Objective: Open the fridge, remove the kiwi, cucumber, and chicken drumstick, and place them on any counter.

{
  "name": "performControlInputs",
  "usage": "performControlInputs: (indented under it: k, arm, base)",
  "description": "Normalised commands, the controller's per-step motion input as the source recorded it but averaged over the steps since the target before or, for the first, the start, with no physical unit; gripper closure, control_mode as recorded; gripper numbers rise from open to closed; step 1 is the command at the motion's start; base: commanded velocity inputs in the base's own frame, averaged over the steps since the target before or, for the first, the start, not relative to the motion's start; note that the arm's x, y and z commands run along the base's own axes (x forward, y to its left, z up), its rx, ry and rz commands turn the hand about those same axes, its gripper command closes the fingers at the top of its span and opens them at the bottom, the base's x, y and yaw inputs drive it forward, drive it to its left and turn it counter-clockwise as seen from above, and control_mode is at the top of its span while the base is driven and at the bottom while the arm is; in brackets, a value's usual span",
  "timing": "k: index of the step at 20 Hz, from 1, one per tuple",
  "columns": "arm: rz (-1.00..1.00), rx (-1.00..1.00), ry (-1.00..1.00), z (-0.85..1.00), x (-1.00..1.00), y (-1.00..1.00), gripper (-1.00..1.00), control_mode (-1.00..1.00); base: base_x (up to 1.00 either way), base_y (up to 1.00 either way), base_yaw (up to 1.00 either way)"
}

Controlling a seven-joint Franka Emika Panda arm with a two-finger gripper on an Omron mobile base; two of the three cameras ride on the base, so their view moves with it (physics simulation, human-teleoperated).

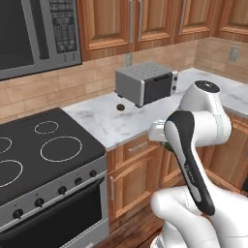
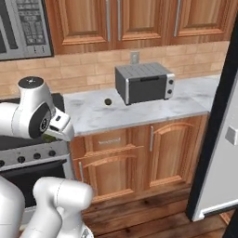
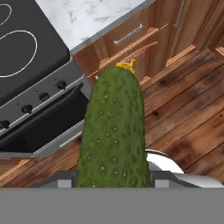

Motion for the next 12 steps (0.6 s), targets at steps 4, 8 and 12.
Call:
performControlInputs:
  k: [4, 8, 12]
  arm:
    - [0.00, 0.00, 0.00, 0.00, 0.00, 0.00, 1.00, 1.00]
    - [0.00, 0.00, 0.00, 0.00, 0.00, 0.00, 1.00, 1.00]
    - [0.00, 0.00, 0.00, 0.00, 0.00, 0.00, 1.00, 1.00]
  base:
    - [1.00, -0.18, 0.00]
    - [1.00, -0.08, 0.00]
    - [1.00, 0.12, 0.02]
